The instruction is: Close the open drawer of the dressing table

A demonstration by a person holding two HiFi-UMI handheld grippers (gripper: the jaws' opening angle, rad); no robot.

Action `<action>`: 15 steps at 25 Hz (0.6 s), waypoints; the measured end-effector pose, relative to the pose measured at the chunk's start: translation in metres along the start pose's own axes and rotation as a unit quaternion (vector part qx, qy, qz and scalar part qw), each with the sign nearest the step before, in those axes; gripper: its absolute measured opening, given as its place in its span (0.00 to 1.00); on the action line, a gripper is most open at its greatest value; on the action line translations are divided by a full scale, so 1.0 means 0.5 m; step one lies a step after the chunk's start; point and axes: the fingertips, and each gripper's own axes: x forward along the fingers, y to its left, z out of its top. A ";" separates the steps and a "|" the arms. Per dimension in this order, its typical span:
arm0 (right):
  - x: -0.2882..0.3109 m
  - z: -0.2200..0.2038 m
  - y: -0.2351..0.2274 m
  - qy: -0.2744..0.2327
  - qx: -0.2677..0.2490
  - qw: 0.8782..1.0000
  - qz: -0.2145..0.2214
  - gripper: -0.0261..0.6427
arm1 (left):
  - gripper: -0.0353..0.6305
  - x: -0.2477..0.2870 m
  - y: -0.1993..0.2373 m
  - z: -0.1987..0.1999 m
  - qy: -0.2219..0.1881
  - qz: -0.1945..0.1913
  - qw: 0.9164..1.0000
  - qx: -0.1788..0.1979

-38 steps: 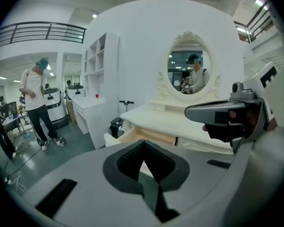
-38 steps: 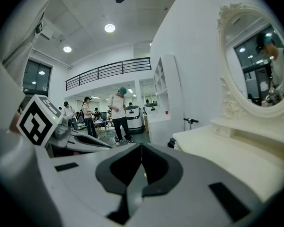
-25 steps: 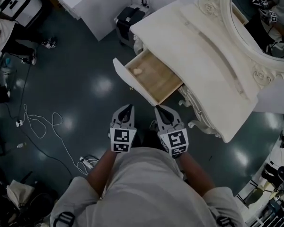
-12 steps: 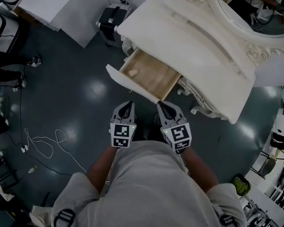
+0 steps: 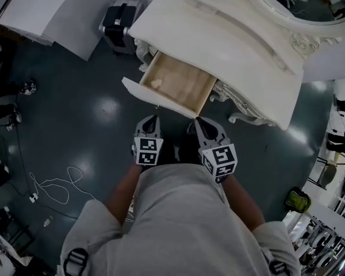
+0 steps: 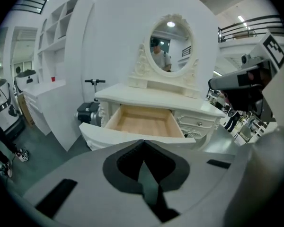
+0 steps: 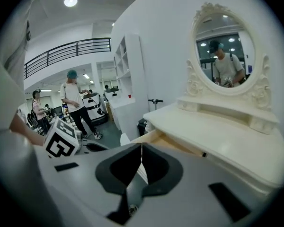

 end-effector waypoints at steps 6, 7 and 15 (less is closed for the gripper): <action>0.007 -0.022 -0.003 0.018 -0.010 1.000 0.005 0.06 | 0.06 0.056 0.011 -0.057 0.018 -0.002 1.000 -0.008; 0.011 -0.020 -0.007 0.020 -0.014 1.000 0.007 0.06 | 0.06 0.067 0.013 -0.063 0.021 -0.001 1.000 -0.005; 0.030 0.009 -0.035 0.021 -0.027 0.999 0.009 0.06 | 0.06 0.117 0.029 -0.107 0.050 0.015 0.998 0.020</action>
